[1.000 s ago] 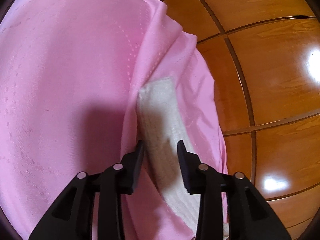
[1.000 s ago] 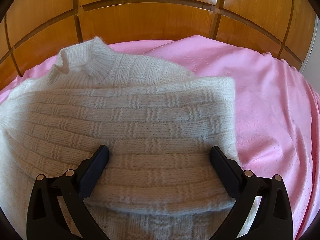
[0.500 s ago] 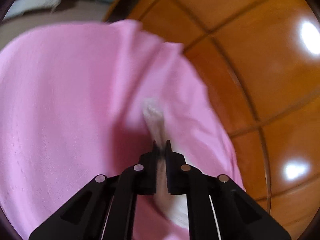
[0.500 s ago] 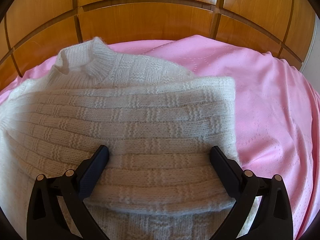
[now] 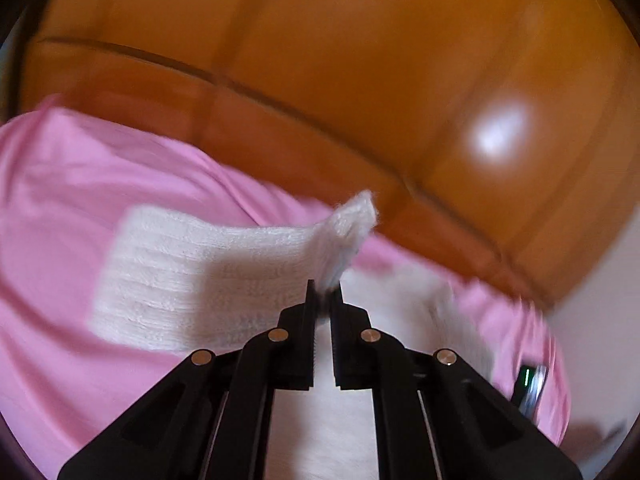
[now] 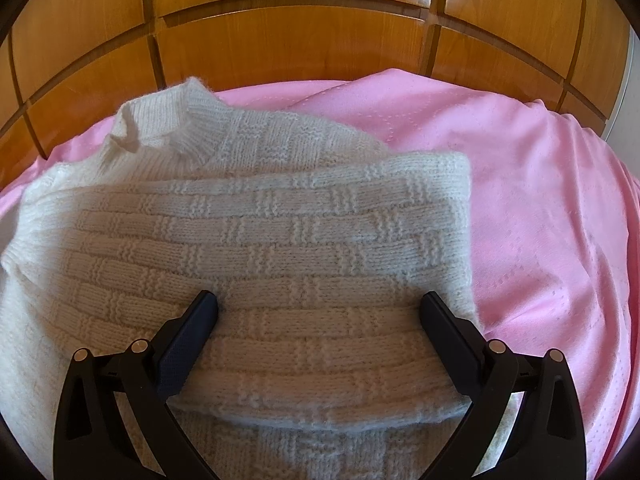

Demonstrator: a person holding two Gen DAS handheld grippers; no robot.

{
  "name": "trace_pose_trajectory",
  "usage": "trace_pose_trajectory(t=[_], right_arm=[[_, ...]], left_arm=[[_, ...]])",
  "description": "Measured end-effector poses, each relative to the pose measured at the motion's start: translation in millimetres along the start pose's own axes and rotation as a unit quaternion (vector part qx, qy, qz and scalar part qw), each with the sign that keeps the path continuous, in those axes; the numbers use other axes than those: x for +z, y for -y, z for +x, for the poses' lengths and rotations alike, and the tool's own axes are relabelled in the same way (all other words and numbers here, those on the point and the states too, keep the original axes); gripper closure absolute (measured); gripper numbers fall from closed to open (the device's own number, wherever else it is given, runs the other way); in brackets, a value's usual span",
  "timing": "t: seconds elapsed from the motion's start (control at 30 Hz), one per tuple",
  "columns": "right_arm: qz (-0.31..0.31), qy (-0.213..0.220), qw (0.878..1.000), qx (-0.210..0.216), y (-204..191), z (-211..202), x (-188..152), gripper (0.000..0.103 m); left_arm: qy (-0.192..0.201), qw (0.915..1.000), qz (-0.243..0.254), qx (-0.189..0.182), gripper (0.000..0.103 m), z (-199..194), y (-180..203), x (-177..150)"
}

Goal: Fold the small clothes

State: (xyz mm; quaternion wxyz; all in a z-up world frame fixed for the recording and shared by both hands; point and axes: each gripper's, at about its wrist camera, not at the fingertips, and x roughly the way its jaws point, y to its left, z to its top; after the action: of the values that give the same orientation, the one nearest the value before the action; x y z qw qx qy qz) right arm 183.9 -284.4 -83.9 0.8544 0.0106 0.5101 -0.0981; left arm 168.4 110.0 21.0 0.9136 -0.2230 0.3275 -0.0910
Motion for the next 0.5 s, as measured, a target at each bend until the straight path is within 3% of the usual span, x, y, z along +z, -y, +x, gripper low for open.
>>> trace_pose_trajectory(t=[0.07,0.17,0.23,0.37,0.4,0.5], right_arm=[[0.001,0.000,1.000,0.002,1,0,0,0.004],[0.005,-0.001,1.000,0.006,2,0,0,0.004],[0.005,-0.005,1.000,0.008,2,0,2,0.004],[0.020,0.004,1.000,0.024,5,-14,8,0.004],[0.025,0.015,0.999,0.040,2,-22,9,0.006],[0.009,0.025,0.989,0.145,-32,-49,11,0.023]], left_arm=[[-0.035,0.9989,0.032,-0.002,0.097,22,24,-22],[-0.083,0.9949,0.056,-0.005,0.088,43,41,-52],[-0.091,0.9939,0.062,-0.002,0.076,43,43,-66],[-0.092,0.9941,0.056,0.011,0.072,31,31,-81],[-0.090,0.9942,0.056,0.019,0.070,25,24,-84],[-0.085,0.9944,0.051,0.035,0.069,16,12,-93]])
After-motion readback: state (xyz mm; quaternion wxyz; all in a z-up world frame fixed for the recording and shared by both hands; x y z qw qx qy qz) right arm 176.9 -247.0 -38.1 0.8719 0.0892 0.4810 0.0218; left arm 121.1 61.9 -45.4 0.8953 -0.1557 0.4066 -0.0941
